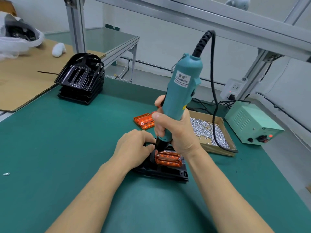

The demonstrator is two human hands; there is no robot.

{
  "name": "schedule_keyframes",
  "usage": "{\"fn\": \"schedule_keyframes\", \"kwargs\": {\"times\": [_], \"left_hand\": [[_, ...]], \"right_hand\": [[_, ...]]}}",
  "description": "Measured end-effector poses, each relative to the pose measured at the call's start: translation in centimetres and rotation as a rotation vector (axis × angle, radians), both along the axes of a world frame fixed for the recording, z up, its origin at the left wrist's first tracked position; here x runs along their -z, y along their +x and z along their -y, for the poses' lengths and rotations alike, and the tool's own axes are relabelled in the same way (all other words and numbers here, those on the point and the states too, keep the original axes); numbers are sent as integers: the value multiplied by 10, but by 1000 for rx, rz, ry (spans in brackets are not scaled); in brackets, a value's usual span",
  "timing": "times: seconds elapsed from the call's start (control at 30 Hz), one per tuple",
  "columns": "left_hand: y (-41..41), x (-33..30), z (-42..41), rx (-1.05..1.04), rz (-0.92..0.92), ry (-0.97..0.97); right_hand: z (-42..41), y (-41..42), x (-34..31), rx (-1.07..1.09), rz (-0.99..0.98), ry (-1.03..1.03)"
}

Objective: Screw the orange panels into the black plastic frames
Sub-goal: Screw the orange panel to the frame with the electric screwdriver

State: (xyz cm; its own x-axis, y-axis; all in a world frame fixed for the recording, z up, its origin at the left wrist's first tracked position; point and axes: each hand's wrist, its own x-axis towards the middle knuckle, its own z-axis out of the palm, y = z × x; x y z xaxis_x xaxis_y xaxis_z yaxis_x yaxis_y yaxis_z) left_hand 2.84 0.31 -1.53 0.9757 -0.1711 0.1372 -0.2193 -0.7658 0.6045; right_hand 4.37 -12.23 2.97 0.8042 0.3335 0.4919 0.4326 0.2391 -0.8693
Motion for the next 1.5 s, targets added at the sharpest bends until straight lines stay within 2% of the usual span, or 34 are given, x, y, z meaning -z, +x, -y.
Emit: {"fn": "schedule_keyframes", "kwargs": {"times": [0.27,0.47,0.73,0.9,1.03,1.17,1.3,1.5], "left_hand": [[-1,1,-1,22,78,-27],[1,0,-1,53,56,-6],[1,5,4,45,208,113],[2,7,3,70,170,95],[2,6,3,53,157,74],[1,7,2,39,147,70],[2,7,2,24,147,68],[2,9,1,22,148,80]], "right_hand": [[2,0,0,80,-20,20],[4,-3,1,184,-39,102],[4,-12,-10,66,9,14],[15,-14,-48,163,46,185],[34,-19,-63,342,32,301],[59,-24,-63,642,31,418],[92,-32,-57,980,101,409],[151,-54,-45,1253,51,326]]}}
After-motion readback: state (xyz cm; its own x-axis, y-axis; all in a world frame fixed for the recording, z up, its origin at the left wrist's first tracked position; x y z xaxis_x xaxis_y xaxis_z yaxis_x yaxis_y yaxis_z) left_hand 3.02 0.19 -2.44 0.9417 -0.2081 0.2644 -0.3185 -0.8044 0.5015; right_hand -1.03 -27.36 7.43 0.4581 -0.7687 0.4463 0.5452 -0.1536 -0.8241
